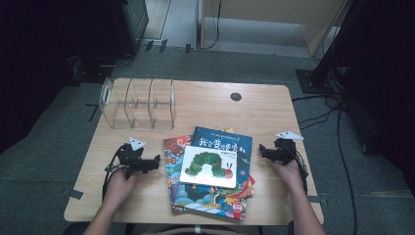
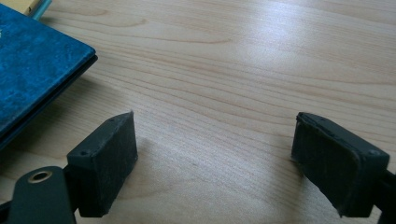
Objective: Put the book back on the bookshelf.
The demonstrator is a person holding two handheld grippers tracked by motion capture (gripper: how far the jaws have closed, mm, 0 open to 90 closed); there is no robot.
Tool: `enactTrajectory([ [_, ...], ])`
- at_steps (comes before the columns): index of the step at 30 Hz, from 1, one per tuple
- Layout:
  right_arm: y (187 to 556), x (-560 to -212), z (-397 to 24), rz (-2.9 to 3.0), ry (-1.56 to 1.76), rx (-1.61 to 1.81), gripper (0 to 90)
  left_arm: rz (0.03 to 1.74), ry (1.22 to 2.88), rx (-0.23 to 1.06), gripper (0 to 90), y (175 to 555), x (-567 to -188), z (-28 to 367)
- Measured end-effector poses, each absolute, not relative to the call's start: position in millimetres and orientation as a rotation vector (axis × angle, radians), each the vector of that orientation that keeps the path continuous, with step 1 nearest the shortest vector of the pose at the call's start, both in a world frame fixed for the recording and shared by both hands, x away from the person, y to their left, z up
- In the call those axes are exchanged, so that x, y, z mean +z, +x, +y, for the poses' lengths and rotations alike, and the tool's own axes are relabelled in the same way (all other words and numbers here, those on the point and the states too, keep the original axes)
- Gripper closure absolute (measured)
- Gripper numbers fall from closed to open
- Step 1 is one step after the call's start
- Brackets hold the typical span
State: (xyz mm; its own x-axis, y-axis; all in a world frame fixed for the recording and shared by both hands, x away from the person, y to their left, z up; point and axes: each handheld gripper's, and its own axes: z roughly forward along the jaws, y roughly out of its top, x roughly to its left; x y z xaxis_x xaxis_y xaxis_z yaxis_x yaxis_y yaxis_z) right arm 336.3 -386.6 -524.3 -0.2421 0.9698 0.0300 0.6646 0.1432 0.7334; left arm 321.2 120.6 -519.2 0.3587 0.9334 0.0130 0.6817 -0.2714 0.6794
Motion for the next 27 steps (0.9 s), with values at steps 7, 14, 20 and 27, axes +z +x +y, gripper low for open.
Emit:
enactTrajectory([
  [7, 336, -524, -387, 1.971, 1.56, 0.888, 13.7, 1.397, 2.043, 0.562, 0.0, 322, -519, 120],
  [14, 336, -524, -387, 1.972, 1.56, 0.888, 13.7, 1.389, 2.044, 0.557, 0.0, 323, -519, 122],
  [20, 332, -524, -386, 1.956, 1.571, 0.887, 15.2, 1.331, 2.079, 0.536, 0.0, 322, -519, 127],
  [27, 331, -519, -390, 1.963, 1.618, 0.945, 22.0, 1.281, 2.108, 0.519, 13.4, 324, -513, 135],
])
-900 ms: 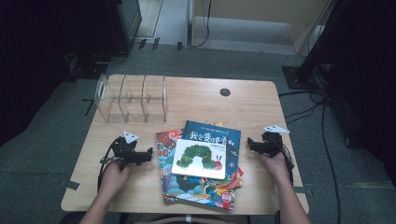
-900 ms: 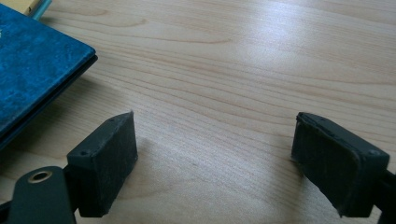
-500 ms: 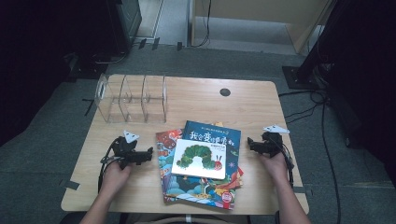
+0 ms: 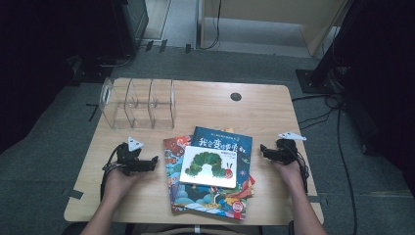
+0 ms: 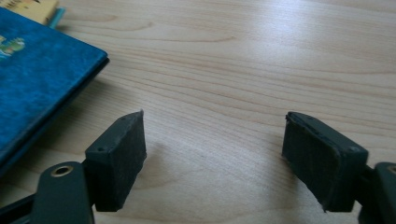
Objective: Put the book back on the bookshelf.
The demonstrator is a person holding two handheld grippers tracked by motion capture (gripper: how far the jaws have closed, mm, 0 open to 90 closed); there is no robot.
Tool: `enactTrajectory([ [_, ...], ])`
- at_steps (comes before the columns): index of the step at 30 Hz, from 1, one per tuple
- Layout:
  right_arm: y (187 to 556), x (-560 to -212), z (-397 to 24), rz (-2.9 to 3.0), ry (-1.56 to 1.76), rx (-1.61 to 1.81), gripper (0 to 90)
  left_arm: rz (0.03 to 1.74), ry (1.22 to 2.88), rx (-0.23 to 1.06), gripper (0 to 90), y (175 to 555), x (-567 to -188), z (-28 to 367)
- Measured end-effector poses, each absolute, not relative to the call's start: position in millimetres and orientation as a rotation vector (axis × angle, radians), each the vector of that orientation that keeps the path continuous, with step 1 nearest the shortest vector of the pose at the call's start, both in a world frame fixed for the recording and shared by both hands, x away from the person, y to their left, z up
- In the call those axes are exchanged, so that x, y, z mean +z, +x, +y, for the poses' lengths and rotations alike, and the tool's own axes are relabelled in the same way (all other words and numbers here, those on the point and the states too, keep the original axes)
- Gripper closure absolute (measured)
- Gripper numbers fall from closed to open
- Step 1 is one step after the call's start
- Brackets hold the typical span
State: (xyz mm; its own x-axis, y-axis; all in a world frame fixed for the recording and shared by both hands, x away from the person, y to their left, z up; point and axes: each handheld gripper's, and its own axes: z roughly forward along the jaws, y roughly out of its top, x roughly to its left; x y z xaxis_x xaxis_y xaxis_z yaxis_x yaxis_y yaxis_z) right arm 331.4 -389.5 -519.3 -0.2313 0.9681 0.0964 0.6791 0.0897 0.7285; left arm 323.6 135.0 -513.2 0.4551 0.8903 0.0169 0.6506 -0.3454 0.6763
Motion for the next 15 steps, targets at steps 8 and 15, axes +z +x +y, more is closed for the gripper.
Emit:
enactTrajectory([
  [8, 325, -505, -392, 1.949, 1.627, 1.007, 23.0, 1.207, 2.141, 0.489, 23.2, 322, -506, 137],
  [15, 316, -499, -384, 2.011, 1.606, 1.067, 27.8, 1.139, 2.126, 0.465, 21.8, 318, -496, 137],
])
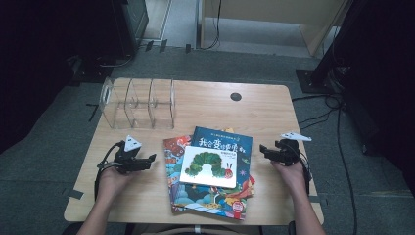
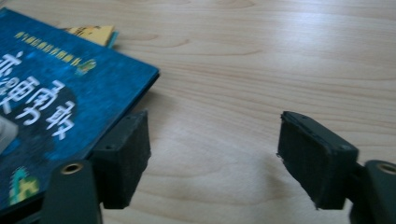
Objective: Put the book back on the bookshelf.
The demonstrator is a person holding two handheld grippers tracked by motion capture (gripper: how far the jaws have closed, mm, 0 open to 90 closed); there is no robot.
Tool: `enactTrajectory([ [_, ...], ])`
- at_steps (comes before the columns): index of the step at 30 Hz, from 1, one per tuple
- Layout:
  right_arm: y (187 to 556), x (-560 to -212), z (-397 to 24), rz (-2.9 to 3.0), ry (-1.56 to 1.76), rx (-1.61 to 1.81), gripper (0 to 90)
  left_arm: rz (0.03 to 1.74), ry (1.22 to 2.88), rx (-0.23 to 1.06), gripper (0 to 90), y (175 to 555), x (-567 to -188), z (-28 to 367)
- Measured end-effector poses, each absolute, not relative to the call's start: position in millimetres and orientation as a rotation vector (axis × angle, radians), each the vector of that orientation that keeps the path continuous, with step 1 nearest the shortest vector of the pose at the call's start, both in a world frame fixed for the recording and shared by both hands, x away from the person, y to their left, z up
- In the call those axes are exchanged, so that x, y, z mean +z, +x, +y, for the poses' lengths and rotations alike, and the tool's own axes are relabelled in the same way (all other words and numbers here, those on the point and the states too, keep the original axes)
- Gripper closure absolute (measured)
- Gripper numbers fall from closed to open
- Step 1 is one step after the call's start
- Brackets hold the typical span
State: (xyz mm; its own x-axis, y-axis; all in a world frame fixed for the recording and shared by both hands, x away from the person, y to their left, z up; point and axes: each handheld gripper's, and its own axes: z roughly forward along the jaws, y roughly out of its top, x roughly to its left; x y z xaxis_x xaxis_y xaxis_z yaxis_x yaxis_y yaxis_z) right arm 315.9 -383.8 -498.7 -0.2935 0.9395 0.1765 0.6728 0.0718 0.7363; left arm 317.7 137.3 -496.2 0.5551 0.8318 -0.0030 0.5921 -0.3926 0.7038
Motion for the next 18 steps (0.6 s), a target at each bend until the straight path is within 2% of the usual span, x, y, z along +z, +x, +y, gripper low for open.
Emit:
enactTrajectory([
  [2, 313, -496, -381, 2.021, 1.582, 1.061, 31.1, 1.145, 2.126, 0.393, 19.5, 320, -494, 137],
  [4, 310, -494, -378, 2.031, 1.557, 1.063, 33.6, 1.142, 2.13, 0.397, 19.9, 319, -493, 136],
  [10, 302, -488, -369, 2.058, 1.499, 1.085, 40.9, 1.101, 2.117, 0.387, 30.5, 318, -485, 132],
  [11, 301, -487, -367, 2.06, 1.492, 1.095, 42.0, 1.097, 2.118, 0.372, 30.5, 319, -485, 131],
  [13, 297, -486, -361, 2.083, 1.475, 1.108, 44.4, 1.089, 2.129, 0.311, 36.1, 321, -484, 129],
  [15, 295, -486, -358, 2.095, 1.466, 1.106, 46.3, 1.082, 2.139, 0.266, 36.5, 324, -483, 124],
  [18, 291, -485, -354, 2.11, 1.451, 1.117, 49.3, 1.054, 2.151, 0.265, 40.3, 325, -482, 120],
])
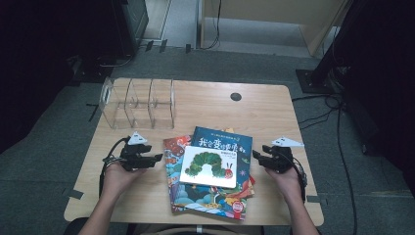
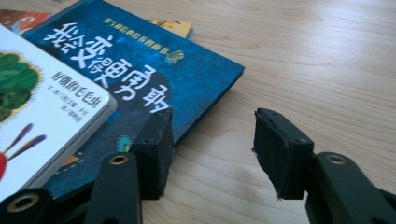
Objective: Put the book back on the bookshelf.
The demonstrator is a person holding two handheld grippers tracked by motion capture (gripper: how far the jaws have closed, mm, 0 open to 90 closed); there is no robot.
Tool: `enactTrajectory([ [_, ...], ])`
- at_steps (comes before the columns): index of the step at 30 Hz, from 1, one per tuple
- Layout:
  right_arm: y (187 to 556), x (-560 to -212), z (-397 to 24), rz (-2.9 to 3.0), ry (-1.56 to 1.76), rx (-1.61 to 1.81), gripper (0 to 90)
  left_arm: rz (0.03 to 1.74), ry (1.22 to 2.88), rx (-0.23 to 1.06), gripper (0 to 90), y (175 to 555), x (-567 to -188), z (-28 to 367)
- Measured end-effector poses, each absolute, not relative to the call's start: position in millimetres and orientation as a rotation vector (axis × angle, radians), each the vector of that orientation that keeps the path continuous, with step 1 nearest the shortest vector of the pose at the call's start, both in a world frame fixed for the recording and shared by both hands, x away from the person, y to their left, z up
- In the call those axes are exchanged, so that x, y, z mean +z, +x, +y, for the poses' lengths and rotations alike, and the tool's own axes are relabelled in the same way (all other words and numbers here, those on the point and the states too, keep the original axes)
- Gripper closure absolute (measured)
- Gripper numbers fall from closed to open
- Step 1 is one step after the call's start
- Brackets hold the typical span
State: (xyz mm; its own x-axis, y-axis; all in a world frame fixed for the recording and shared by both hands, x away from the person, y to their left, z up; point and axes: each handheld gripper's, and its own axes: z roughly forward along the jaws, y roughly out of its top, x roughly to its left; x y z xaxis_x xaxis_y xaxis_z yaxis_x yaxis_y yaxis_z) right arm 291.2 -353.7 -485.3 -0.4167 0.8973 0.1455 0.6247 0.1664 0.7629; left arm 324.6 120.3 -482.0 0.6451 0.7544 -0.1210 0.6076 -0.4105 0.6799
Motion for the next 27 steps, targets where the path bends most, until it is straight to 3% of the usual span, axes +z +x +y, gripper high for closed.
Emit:
enactTrajectory([
  [17, 257, -481, -333, 2.155, 1.382, 1.175, 52.3, 0.917, 2.149, 0.254, 44.3, 320, -467, 98],
  [27, 239, -481, -315, 2.201, 1.331, 1.18, 48.8, 0.873, 2.157, 0.196, 48.8, 321, -469, 87],
])
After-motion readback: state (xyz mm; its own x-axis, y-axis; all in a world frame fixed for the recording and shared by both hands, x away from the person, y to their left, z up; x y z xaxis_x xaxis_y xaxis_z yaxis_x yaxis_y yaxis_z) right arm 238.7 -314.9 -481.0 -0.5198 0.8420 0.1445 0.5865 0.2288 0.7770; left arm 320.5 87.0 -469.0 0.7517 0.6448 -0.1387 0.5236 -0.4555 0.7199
